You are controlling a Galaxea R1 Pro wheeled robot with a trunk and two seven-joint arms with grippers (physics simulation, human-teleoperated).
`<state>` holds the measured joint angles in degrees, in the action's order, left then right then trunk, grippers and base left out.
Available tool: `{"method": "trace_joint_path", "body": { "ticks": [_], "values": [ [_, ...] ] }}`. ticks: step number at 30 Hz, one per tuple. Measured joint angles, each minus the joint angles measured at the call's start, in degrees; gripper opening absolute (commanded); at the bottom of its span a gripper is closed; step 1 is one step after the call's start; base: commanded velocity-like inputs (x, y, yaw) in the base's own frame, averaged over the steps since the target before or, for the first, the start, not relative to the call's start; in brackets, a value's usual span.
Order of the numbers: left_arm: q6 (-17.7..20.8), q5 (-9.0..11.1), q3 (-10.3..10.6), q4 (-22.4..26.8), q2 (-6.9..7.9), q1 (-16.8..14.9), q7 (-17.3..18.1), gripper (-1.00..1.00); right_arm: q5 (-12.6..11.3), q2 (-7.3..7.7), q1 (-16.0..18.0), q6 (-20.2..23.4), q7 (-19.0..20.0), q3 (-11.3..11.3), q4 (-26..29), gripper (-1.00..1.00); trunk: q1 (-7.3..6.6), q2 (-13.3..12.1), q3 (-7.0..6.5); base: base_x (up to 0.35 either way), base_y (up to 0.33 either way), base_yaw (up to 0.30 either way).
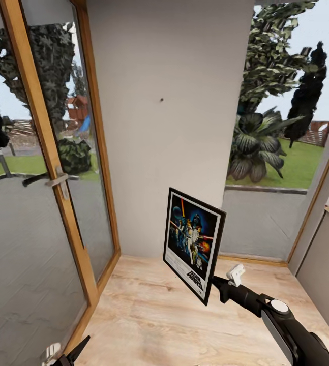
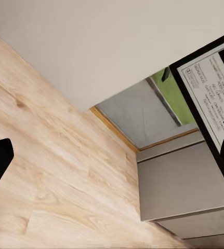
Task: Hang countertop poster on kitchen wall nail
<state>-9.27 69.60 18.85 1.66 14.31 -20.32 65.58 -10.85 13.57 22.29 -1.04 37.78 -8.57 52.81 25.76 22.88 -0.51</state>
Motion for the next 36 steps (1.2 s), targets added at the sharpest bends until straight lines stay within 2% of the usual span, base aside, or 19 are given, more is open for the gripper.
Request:
{"method": "trace_joint_path", "body": {
  "ticks": [15,23,36],
  "values": [
    [-0.08,0.0,0.0,0.0,0.0,-0.01,0.02,1.0,0.0,-0.08,0.05,-0.03,-0.09,-0.03,0.0,-1.0,0.0,0.0,0.0,0.002,0.002,-0.286],
    [-0.07,0.01,-0.04,0.03,0.01,0.03,0.03,1.0,-0.01,-0.09,0.07,-0.1,-0.07,-0.07,-0.02,-1.0,-0.01,0.0,0.0,0.042,0.0,-0.04],
    [0.08,0.02,-0.02,0.04,0.01,0.02,-0.06,1.0,-0.01,-0.09,0.07,-0.15,-0.08,-0.15,-0.02,-1.0,-0.03,0.01,0.0,0.308,0.0,-0.002]
  ]
}}
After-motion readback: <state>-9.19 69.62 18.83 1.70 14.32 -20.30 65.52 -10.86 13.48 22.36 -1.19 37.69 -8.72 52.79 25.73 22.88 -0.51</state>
